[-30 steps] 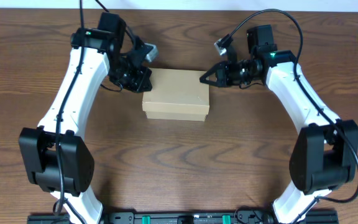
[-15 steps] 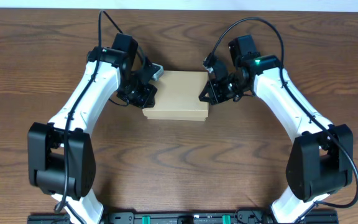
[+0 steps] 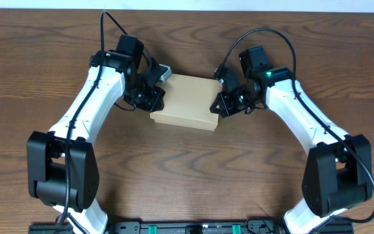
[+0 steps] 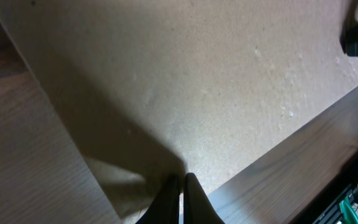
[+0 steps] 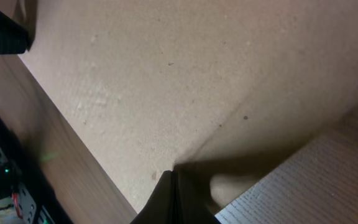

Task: Pack container
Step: 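Press the closed lid down with both grippers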

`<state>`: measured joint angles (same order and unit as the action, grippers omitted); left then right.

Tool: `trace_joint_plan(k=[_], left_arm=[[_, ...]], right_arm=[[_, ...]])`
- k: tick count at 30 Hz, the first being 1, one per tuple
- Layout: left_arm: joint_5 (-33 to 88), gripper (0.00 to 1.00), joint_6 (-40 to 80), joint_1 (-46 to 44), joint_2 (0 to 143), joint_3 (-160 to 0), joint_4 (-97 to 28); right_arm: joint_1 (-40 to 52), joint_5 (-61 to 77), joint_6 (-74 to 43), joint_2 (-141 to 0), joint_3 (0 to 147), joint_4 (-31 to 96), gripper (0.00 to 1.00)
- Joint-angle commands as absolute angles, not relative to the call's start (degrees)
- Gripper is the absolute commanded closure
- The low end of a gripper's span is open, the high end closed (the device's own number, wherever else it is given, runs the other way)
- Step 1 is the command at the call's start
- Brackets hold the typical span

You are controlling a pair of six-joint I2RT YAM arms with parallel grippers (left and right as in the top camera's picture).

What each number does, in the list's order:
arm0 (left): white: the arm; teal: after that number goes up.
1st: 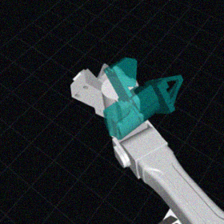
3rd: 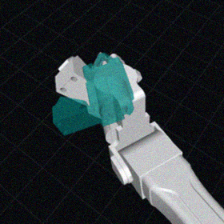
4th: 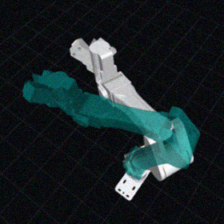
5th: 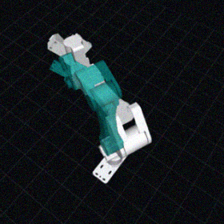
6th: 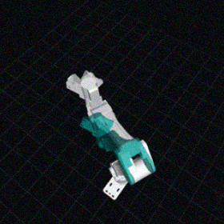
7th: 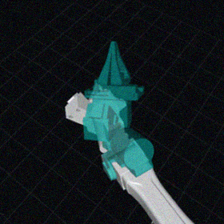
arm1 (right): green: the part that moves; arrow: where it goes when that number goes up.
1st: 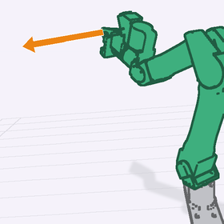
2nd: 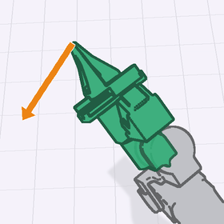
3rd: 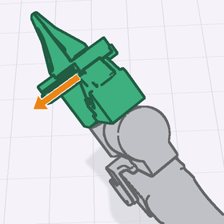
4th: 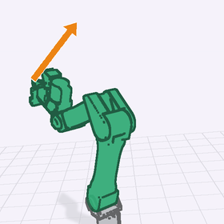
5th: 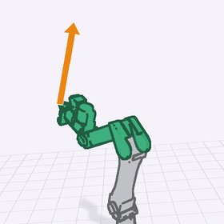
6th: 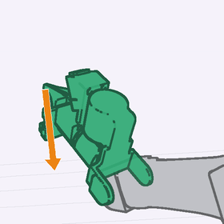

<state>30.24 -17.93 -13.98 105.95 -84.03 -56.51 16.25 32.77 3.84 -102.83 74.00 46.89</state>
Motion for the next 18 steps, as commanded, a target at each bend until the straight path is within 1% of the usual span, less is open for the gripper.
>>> trace_joint_plan(k=[1,8,18], left_arm=[[29.9,0.94,-17.7,-14.3,107.1,-82.4,-56.5],[29.9,0.94,-16.0,-14.3,105.3,-82.8,-56.0],[27.7,0.94,-15.2,-14.2,95.6,-82.8,-53.9]], right_arm=[[17.0,25.0,3.7,-105.0,70.4,47.7,0.99],[16.8,25.1,2.2,-103.2,74.4,47.2,0.99],[17.0,25.1,0.9,-93.2,76.1,48.5,0.99]])
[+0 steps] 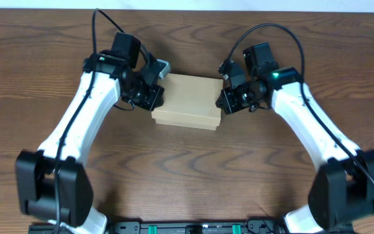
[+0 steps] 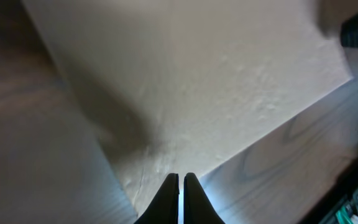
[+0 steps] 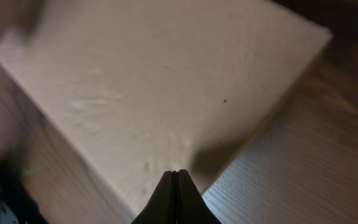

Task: Pack container
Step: 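Press the closed lid down with both grippers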

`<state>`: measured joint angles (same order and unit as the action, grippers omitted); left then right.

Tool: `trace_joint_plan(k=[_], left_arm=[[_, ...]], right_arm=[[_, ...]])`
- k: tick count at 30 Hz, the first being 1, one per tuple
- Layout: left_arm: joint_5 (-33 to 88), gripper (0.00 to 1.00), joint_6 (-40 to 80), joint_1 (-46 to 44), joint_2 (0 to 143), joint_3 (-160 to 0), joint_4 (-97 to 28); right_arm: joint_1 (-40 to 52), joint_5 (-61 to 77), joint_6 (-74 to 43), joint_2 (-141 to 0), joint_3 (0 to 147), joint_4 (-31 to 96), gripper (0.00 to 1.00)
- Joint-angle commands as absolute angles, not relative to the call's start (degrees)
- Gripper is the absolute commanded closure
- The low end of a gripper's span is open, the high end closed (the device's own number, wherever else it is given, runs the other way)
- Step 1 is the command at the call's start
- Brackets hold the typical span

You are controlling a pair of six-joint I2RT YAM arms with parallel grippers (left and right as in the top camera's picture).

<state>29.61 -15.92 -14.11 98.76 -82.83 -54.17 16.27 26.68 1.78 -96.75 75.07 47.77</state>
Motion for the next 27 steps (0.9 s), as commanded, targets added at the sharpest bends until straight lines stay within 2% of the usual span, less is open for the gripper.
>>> trace_joint_plan(k=[1,8,21,27], left_arm=[[27.7,0.94,-15.2,-14.2,95.4,-82.8,-53.8],[28.1,0.94,-15.2,-15.0,97.7,-81.7,-52.9],[28.6,0.94,-15.2,-15.2,105.1,-76.9,-50.2],[28.6,0.94,-15.1,-15.2,105.3,-76.9,-50.1]], right_arm=[[17.0,25.1,0.9,-92.7,76.1,49.2,0.99],[18.7,25.1,0.9,-92.4,74.3,52.2,0.99],[21.9,21.8,-1.9,-93.3,62.0,39.6,0.99],[21.8,22.5,-1.9,-93.5,62.0,39.0,0.99]])
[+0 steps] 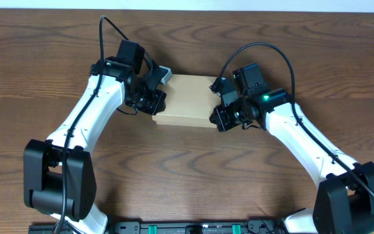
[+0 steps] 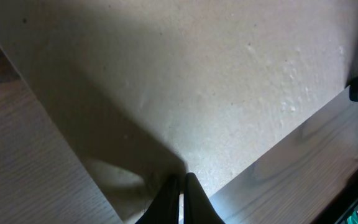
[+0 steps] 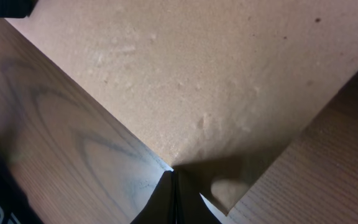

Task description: Pack container

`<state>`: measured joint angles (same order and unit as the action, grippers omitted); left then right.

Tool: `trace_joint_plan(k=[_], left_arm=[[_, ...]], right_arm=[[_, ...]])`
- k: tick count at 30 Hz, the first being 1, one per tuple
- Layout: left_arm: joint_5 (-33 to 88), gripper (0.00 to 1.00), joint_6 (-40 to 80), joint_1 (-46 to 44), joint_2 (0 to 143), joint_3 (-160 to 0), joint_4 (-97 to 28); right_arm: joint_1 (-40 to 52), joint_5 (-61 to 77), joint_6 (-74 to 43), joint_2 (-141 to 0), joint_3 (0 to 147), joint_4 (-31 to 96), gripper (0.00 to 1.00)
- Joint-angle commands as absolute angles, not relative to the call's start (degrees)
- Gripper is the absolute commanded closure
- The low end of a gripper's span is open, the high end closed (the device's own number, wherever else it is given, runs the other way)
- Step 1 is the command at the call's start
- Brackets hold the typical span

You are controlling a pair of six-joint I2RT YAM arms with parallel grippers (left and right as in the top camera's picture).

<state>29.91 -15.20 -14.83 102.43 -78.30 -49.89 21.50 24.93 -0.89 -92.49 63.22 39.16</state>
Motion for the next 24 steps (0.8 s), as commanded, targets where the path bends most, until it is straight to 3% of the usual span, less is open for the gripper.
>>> trace_joint_plan(k=[1,12,24], left_arm=[[28.6,0.94,-15.1,-15.2,105.3,-76.9,-50.1],[31.1,0.94,-12.6,-14.9,101.7,-77.0,-49.6],[29.4,0.94,-10.3,-16.8,82.3,-75.9,-53.7]], right_arm=[[21.8,22.9,-1.9,-93.4,62.3,39.0,0.99],[20.8,24.3,-2.3,-88.0,66.2,39.8,0.99],[18.1,24.2,-0.2,-72.2,65.9,45.6,0.98]])
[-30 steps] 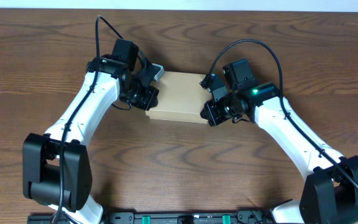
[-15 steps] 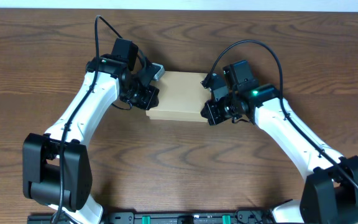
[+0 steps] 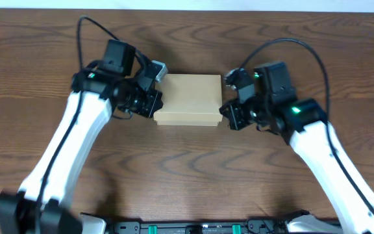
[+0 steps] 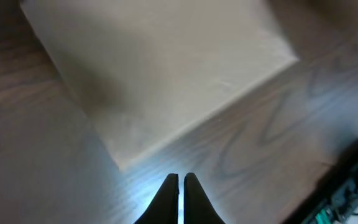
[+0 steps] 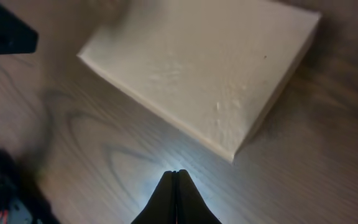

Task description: Pack container

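A flat tan cardboard box [image 3: 188, 99], lid closed, lies square to the edges of the wooden table [image 3: 187, 169] at its middle back. My left gripper [image 3: 154, 107] is shut and holds nothing. It sits just off the box's left end, over bare wood near a box [image 4: 160, 68] corner in the left wrist view, tips [image 4: 180, 178] clear of the card. My right gripper [image 3: 227, 117] is also shut and holds nothing. It is just off the right end, its tips [image 5: 176, 173] over the table short of the box [image 5: 204, 68] corner.
A black rail [image 3: 187, 228] with green connectors runs along the table's front edge. Black cables loop above both wrists. The white arms reach in from the front left and front right. Bare wood lies in front of the box.
Both shut grippers were pressed against the box's front corners and now sit off it over the table. The box, then slightly skewed, now lies square to the table.
At first the box lay slanted, with a shut gripper at each end. It was straighter at the second moment. At the third, both tips were at its front corners. Now it lies square and both grippers are off it.
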`<state>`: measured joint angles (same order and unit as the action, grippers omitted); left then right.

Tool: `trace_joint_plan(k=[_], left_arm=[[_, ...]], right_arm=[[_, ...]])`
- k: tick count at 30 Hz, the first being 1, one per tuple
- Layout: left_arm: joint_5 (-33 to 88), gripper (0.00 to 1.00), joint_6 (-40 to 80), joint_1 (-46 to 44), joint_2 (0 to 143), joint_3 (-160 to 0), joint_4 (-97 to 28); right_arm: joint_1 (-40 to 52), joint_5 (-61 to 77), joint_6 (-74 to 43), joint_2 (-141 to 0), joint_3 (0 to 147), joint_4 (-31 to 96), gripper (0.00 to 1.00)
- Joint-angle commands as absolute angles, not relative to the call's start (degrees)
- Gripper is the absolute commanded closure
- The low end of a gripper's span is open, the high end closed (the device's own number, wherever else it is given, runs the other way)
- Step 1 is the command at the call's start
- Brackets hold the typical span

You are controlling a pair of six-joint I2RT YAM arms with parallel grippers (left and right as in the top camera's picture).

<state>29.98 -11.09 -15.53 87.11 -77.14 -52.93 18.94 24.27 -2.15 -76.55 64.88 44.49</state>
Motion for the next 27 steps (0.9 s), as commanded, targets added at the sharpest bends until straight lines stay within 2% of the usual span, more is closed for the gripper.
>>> trace_joint_plan(k=[1,7,13,14,15,16,17,27], left_arm=[[29.4,0.94,-10.2,-17.4,79.4,-74.4,-53.4],[28.0,0.94,-8.1,-19.0,64.7,-61.8,-49.8],[28.1,0.94,-6.2,-19.0,51.6,-50.1,-45.5],[28.1,0.94,-6.2,-19.0,50.1,-49.6,-45.0],[28.0,0.8,-6.2,-19.0,49.2,-49.4,-44.8],[27.6,0.43,-6.1,-19.0,48.5,-49.4,-44.7],[27.0,0.04,-5.9,-19.0,47.9,-49.4,-44.2],[26.8,0.05,-6.0,-19.0,47.6,-49.4,-46.5]], right_arm=[[18.0,24.2,1.3,-69.8,65.3,46.5,0.99],[18.0,24.4,1.1,-60.4,56.3,44.7,0.99],[18.0,24.6,-4.6,-53.5,46.1,39.0,0.98],[18.0,24.6,-5.8,-53.1,45.9,38.7,0.93],[18.0,24.6,-6.4,-53.0,45.9,38.8,0.73],[18.1,24.6,-7.4,-53.0,45.9,38.9,0.5],[18.1,24.6,-8.4,-53.3,45.9,39.3,0.01],[18.1,24.2,-9.4,-56.5,45.9,39.5,0.01]])
